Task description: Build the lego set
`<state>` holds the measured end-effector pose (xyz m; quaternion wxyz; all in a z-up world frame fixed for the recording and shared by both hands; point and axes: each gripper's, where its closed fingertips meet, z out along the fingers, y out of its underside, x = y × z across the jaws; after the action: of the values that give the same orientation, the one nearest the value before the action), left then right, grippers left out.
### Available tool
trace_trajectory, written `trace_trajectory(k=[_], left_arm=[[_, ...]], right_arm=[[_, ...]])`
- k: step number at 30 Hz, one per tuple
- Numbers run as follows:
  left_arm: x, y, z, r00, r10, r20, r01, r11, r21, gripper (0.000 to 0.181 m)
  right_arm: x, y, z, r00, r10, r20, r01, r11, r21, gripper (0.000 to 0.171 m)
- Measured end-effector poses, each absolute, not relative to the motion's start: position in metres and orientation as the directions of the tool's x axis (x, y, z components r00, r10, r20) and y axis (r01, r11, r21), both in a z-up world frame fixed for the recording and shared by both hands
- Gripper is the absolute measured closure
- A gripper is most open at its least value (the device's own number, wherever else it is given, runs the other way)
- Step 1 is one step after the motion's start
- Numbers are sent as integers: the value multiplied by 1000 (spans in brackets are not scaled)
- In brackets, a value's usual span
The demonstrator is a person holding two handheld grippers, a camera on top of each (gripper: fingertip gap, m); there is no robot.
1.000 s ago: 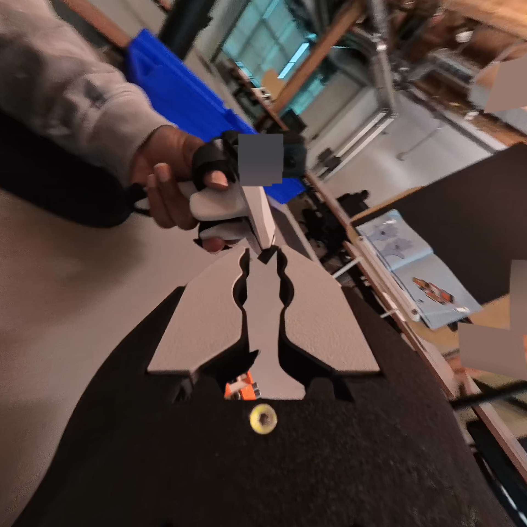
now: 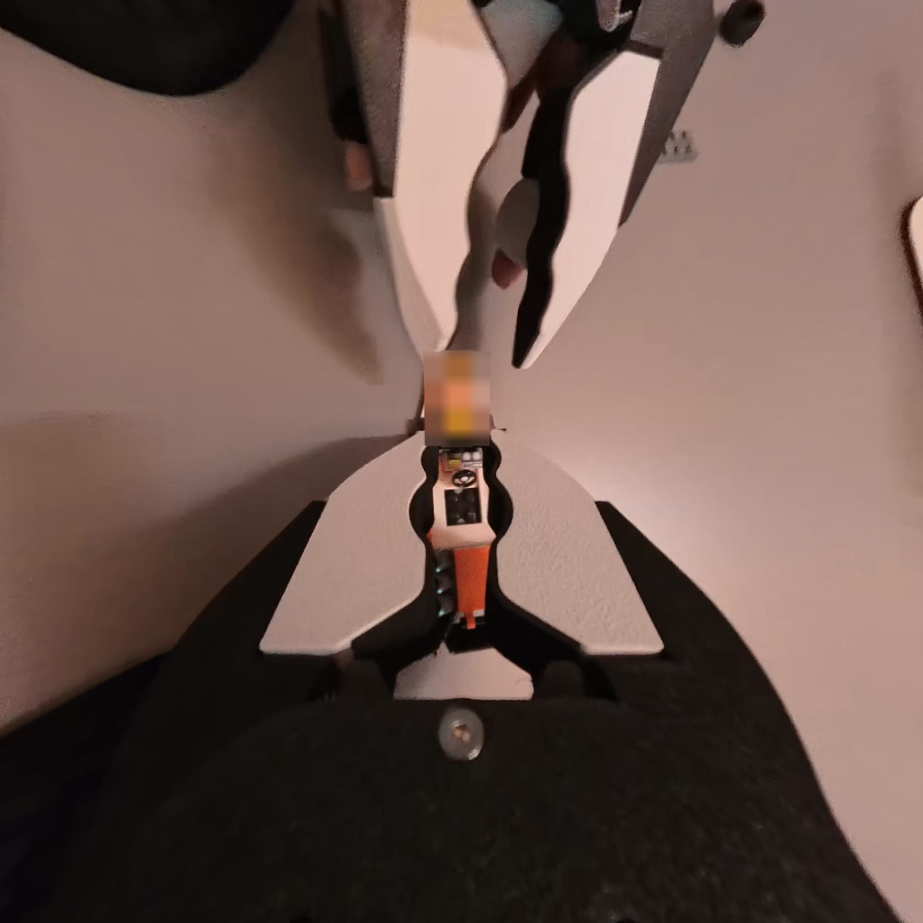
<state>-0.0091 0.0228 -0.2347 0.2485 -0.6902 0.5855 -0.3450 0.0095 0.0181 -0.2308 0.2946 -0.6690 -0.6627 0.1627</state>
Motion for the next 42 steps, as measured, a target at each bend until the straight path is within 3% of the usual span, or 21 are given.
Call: trace_trajectory(k=[26,37,42], left_arm=[[-4,26,-255,27,-1000,-8,-683,-13,-730,165],[-4,25,-254,29,-1000,-10,-682,-12,-731,165],[-4,24,-254,29,-1000,-6,-683,-16,-731,165]], right_arm=[[9,26,-251,65,998,17,883,-49,-467,154],[9,27,-247,51,999,18,877,-36,-479,146],[6,26,-244,27,999,29,869,-9,-494,150]])
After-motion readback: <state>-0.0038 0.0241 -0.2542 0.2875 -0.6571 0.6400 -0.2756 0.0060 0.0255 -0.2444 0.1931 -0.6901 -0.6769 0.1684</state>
